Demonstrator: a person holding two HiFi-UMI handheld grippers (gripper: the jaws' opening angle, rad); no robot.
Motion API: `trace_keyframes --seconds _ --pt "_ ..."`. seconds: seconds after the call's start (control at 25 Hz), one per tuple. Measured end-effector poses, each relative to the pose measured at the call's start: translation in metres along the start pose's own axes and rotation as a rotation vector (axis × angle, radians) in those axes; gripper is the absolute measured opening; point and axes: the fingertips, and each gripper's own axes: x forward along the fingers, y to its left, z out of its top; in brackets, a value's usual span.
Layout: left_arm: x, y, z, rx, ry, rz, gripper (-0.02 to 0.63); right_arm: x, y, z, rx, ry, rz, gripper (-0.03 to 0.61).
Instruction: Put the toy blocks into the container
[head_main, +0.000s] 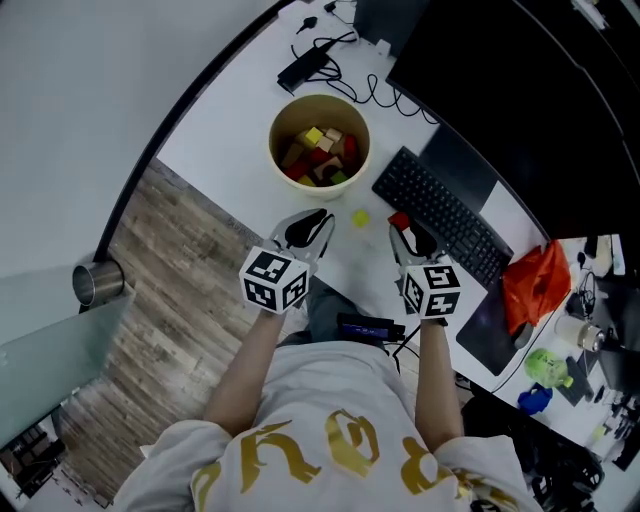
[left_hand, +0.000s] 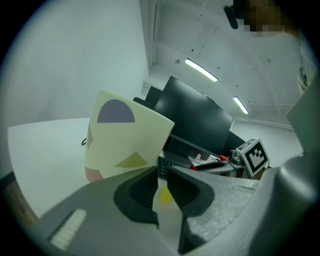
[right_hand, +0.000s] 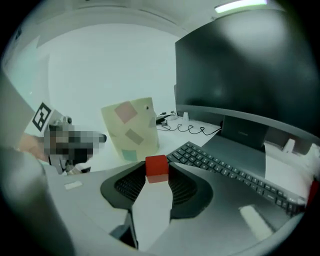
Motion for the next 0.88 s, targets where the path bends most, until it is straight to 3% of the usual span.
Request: trace_keyframes --seconds 0.2,0.4,0.88 --pt "-0.012 -0.01 0.018 0.014 -0.058 0.005 0.063 -0.016 0.01 0.03 0.093 -0.103 0.062 0.173" --pt "-0.032 -0.015 0.044 0.023 -0.145 0.025 0.063 -0.023 0.028 0.056 0.075 -0.16 0.099 0.173" --pt "-0.067 -0.014 0.081 0.102 -0.246 0.089 0.063 -0.036 0.068 0.095 0.015 -0.24 0.156 0.173"
